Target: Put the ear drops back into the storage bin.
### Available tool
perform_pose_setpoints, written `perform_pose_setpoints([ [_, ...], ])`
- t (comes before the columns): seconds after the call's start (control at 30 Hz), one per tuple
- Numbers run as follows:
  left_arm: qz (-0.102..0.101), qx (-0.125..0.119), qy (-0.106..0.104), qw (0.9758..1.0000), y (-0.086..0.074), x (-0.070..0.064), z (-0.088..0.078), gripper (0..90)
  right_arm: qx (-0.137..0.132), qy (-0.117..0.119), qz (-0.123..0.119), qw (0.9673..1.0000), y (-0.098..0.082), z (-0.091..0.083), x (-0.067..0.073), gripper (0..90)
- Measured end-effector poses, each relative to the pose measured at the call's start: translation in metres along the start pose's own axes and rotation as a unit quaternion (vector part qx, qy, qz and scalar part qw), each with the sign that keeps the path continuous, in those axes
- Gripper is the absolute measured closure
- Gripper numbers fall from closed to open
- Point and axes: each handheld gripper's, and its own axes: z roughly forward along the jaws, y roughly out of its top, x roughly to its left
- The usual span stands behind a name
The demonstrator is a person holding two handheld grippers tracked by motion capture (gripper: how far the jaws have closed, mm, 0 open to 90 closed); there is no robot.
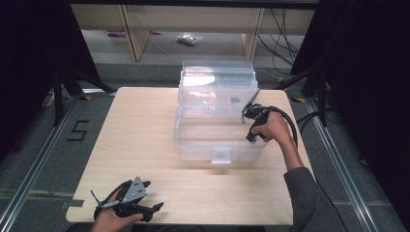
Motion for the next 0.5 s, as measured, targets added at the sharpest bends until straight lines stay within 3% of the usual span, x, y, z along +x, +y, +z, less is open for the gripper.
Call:
perform_pose_setpoints([
  [0.17,0.001,-0.001,0.000,1.0000,0.000,0.000,0.000,17.1,0.014,-0.002,0.017,0.9998,0.003,0.004,0.000,60.2],
  [0.2,0.001,-0.001,0.000,1.0000,0.000,0.000,0.000,17.1,0.011,-0.001,0.000,0.9999,0.003,0.007,-0.002,60.2],
  [0.23,0.001,0.002,-0.001,1.0000,0.000,0.000,0.000,17.1,0.011,-0.001,0.000,0.9999,0.003,0.007,-0.002,60.2],
  [0.27,0.001,0.002,-0.001,1.0000,0.000,0.000,-0.001,17.1,0.018,-0.005,0.019,0.9996,0.004,0.007,0.001,60.2],
  [0.37,0.001,-0.001,-0.002,1.0000,0.000,0.000,0.000,17.1,0.019,0.001,0.008,0.9998,0.004,0.013,0.000,60.2],
  [0.4,0.001,-0.001,-0.001,1.0000,0.000,0.000,0.000,17.1,0.023,0.002,0.018,0.9996,0.005,0.015,0.001,60.2],
  [0.5,0.000,0.000,-0.002,1.0000,0.000,0.000,0.000,17.1,0.032,0.000,0.021,0.9993,0.005,0.021,0.001,60.2],
])
